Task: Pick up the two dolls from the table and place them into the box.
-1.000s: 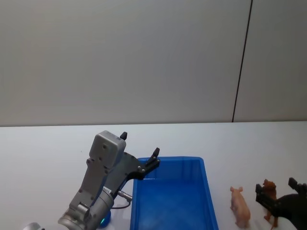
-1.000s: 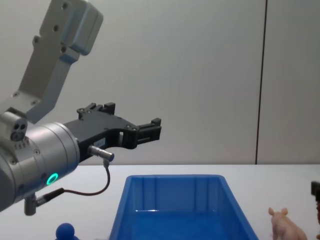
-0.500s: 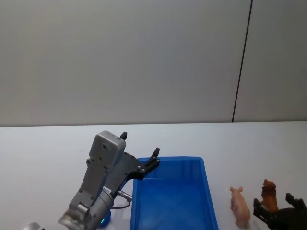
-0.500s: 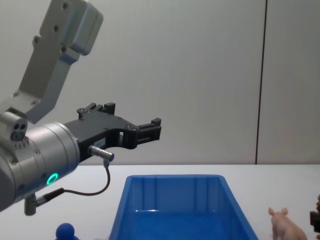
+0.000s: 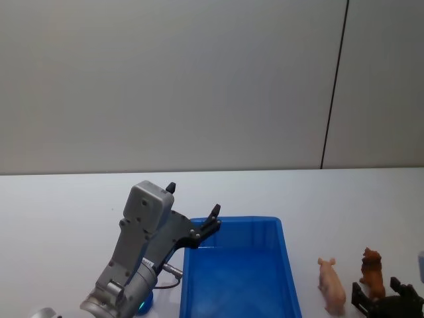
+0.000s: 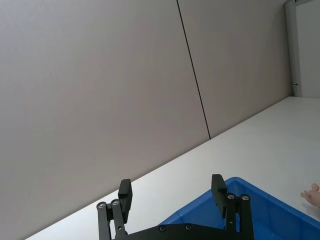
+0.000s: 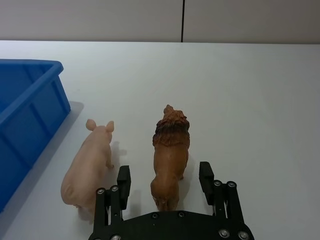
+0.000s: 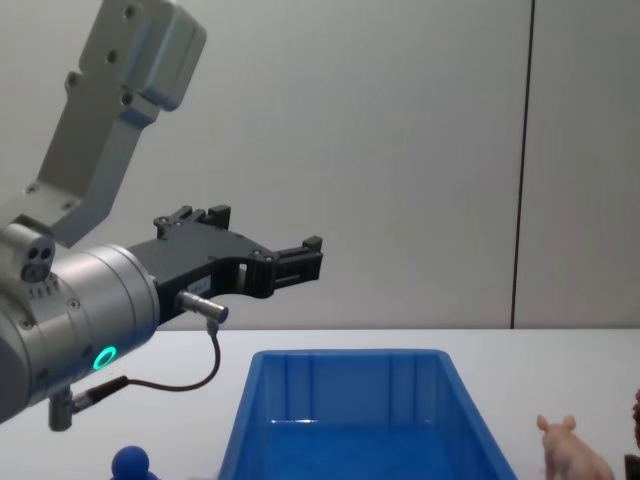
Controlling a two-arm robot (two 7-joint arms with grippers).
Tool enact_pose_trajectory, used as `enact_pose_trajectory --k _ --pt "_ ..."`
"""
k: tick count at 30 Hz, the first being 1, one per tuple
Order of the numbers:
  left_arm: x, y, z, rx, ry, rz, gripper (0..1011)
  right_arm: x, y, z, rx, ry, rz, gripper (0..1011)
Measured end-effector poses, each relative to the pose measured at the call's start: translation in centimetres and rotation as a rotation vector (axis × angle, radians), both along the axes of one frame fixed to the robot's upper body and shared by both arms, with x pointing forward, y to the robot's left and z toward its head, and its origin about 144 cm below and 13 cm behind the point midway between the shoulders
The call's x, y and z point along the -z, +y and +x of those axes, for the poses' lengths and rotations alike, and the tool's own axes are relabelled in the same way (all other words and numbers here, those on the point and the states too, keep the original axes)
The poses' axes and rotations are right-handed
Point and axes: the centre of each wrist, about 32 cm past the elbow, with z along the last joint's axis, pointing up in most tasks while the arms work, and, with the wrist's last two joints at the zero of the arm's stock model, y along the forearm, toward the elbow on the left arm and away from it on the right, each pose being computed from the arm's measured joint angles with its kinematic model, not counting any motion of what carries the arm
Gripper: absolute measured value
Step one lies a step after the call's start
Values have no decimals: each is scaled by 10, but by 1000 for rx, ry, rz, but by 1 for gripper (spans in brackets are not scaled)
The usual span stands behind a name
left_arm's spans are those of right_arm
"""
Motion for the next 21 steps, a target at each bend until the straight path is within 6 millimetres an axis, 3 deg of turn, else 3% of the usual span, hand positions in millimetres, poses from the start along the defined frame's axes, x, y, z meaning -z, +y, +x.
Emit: enact_pose_trajectory --k 5,8,11,16,21 --pt "0 0 0 0 0 0 1001 4 2 3 6 13 0 762" --pt "0 0 0 0 0 0 1001 6 2 5 7 17 0 624" --pt "0 0 0 0 0 0 1001 6 3 6 7 19 1 566" --pt "0 0 0 0 0 0 1001 5 4 6 5 13 -1 386" --pt "0 0 0 0 0 0 1001 0 6 6 2 -11 -3 299"
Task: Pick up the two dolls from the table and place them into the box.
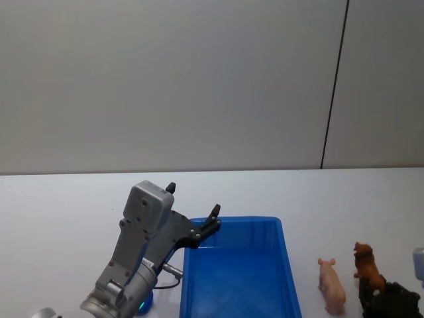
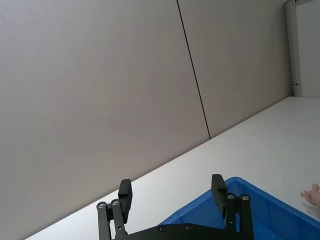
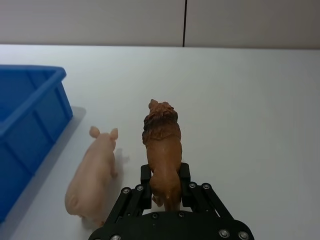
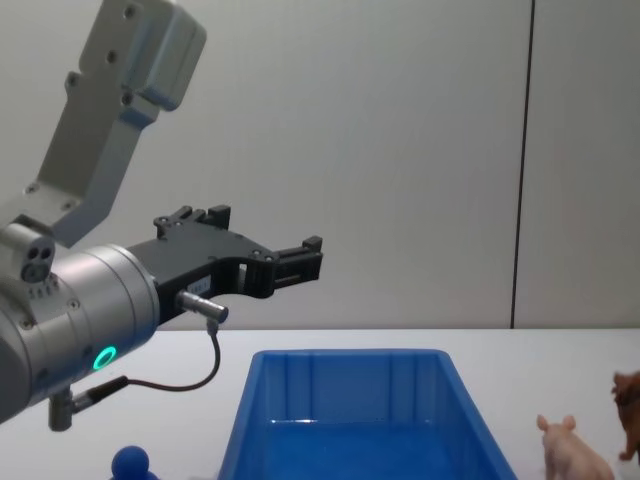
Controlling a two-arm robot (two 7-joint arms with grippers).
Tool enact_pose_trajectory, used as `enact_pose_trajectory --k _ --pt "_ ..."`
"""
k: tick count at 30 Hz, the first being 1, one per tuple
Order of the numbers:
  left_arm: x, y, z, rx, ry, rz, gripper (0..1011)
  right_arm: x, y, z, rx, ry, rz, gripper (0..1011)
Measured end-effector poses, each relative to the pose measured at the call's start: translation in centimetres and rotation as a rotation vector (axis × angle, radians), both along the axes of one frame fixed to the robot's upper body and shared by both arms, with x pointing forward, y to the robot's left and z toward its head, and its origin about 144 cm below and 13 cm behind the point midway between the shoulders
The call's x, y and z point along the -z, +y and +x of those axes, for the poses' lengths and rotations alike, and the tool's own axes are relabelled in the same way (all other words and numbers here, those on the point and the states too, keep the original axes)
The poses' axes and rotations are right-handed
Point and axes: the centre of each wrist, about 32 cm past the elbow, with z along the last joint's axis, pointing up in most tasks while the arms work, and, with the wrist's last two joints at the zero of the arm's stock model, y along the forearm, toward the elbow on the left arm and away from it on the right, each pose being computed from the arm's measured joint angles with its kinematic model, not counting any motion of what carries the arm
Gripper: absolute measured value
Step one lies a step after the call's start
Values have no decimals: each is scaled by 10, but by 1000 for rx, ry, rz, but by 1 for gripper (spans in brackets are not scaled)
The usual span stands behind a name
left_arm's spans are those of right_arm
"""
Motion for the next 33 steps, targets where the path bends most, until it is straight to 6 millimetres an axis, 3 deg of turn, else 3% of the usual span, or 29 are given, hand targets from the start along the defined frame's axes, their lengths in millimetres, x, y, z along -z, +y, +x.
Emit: enact_pose_trajectory --k 13,33 --pt "0 0 0 0 0 0 1001 -27 4 -2 -56 -117 14 299" --pt "0 0 0 0 0 0 1001 -54 25 13 -318 -208 122 299"
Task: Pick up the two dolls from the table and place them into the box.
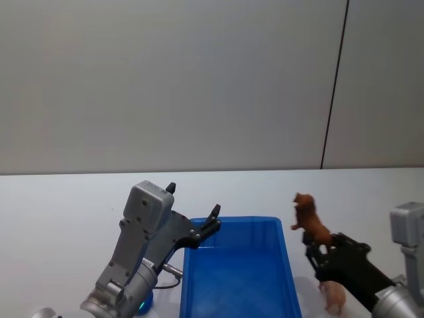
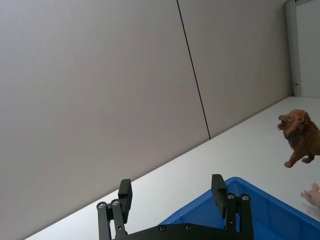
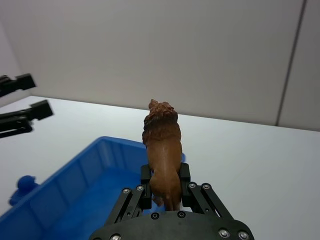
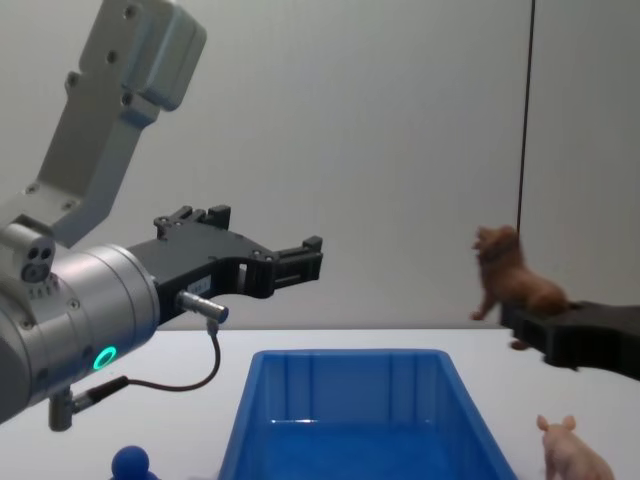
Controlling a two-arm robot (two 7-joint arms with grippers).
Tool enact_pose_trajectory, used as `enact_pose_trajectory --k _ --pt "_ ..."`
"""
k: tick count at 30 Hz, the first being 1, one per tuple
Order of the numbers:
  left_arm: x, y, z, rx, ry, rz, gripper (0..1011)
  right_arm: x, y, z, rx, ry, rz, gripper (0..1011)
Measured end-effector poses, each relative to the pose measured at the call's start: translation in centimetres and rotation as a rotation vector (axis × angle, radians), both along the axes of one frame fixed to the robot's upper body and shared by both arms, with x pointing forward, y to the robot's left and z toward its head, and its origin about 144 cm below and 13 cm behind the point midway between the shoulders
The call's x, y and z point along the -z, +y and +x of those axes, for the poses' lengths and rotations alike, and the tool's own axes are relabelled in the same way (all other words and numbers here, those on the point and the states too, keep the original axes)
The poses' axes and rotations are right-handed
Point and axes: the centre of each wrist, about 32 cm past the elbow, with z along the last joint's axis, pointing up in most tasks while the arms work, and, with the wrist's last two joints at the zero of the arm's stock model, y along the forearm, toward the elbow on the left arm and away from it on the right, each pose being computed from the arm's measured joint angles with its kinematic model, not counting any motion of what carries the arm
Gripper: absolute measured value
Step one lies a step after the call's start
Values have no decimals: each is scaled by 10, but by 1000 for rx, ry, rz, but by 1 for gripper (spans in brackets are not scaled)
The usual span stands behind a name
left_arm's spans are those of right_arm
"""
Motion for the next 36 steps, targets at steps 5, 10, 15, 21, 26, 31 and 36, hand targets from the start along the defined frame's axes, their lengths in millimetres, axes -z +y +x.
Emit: enact_pose_trajectory --k 5,10,15,21,26,31,36 --pt "0 0 0 0 0 0 1001 -2 9 6 -69 -3 16 299" --pt "0 0 0 0 0 0 1001 -4 21 15 -152 -1 31 333" --pt "0 0 0 0 0 0 1001 -5 29 23 -204 5 35 458" --pt "0 0 0 0 0 0 1001 -6 36 31 -234 16 37 671" --pt "0 0 0 0 0 0 1001 -7 38 35 -231 24 32 823" --pt "0 0 0 0 0 0 1001 -8 38 35 -204 29 24 963" --pt "0 0 0 0 0 0 1001 -9 35 33 -176 28 14 1001"
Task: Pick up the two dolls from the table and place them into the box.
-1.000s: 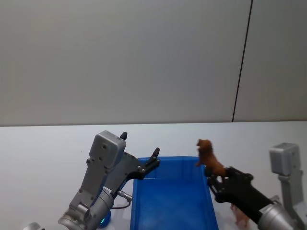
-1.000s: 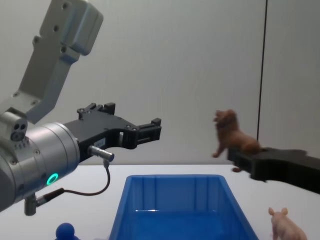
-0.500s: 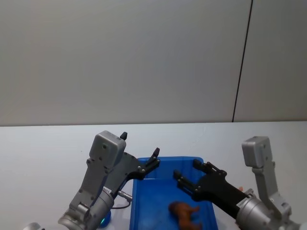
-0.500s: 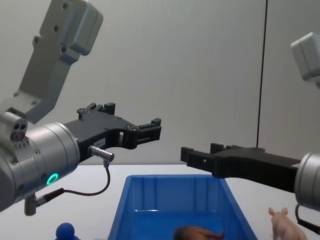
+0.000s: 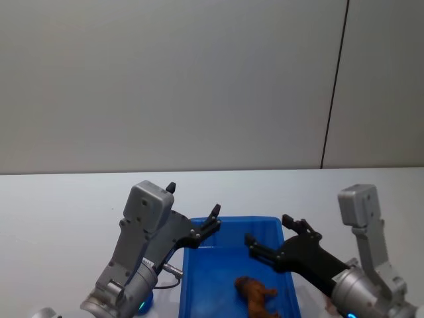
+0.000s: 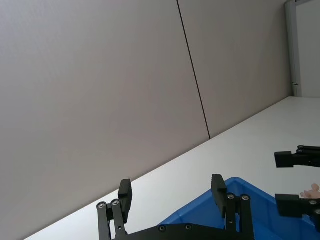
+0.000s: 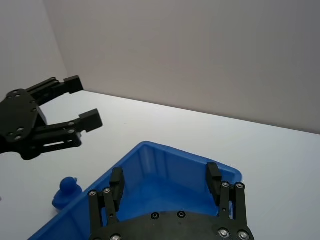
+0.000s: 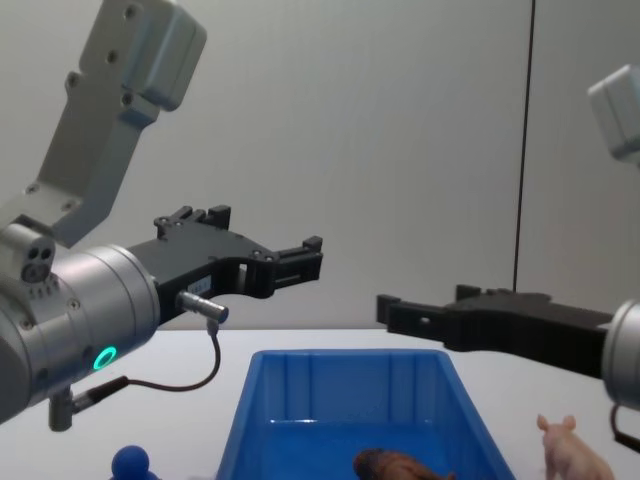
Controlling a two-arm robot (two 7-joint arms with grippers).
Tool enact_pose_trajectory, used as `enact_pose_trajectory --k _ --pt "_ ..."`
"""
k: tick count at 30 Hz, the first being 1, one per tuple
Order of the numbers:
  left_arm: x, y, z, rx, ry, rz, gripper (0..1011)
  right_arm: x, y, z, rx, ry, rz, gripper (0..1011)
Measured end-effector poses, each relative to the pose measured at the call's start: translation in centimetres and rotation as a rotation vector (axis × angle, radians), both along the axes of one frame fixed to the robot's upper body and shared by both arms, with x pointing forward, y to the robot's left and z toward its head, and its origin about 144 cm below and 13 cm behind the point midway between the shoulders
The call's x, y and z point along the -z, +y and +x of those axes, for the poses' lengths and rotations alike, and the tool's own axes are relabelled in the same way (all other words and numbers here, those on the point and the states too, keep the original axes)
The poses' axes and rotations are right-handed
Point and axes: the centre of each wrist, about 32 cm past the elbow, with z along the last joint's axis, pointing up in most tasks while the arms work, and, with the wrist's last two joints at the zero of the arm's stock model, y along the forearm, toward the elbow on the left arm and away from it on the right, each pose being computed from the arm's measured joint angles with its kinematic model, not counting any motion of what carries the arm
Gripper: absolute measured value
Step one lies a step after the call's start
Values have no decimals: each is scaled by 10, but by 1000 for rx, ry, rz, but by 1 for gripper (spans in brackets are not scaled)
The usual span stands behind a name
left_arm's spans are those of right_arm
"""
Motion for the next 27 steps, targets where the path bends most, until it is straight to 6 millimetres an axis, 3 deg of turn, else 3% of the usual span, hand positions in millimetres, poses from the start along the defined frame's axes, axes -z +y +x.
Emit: enact_pose_trajectory --k 15,27 --pt "0 0 0 0 0 0 1001 -4 -22 -23 164 2 -57 1001" --pt "0 0 0 0 0 0 1001 5 -38 -43 279 52 -109 1001"
